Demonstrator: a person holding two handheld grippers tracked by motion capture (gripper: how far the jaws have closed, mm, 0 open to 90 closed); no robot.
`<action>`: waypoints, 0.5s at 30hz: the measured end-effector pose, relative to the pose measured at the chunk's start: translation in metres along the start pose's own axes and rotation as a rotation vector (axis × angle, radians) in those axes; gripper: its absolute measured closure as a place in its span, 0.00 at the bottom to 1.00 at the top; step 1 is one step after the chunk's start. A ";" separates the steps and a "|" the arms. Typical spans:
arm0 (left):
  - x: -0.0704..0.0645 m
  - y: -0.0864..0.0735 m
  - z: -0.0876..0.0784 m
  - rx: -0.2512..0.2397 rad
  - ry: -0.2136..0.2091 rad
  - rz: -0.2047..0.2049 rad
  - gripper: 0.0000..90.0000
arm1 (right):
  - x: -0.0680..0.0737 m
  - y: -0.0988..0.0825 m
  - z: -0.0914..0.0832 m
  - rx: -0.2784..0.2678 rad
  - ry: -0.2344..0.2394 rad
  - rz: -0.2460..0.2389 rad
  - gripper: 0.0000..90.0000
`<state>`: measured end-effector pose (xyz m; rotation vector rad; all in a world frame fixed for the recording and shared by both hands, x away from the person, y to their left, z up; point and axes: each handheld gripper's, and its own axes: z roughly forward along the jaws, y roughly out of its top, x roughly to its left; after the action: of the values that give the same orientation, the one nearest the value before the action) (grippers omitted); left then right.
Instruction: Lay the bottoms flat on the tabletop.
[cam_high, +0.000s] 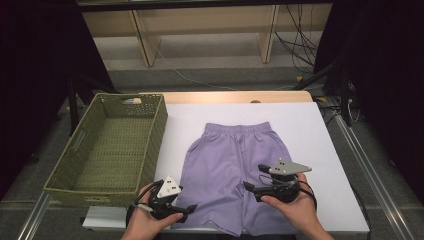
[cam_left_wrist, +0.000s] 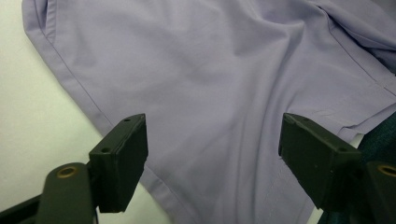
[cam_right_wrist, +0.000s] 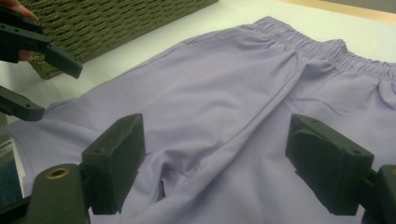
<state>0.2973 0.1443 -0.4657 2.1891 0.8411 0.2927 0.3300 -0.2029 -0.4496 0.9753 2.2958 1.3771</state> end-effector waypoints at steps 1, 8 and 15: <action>0.000 0.000 0.000 -0.001 0.002 0.001 0.27 | 0.000 0.000 0.000 0.000 -0.001 -0.002 0.23; -0.001 0.001 0.000 0.001 0.012 0.011 0.27 | -0.001 -0.001 -0.003 -0.004 -0.005 -0.001 0.23; -0.001 0.001 0.001 0.009 0.014 0.011 0.27 | 0.002 0.000 -0.005 -0.010 -0.005 -0.007 0.24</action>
<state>0.2976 0.1425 -0.4658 2.2033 0.8396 0.3100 0.3259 -0.2044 -0.4467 0.9657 2.2842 1.3806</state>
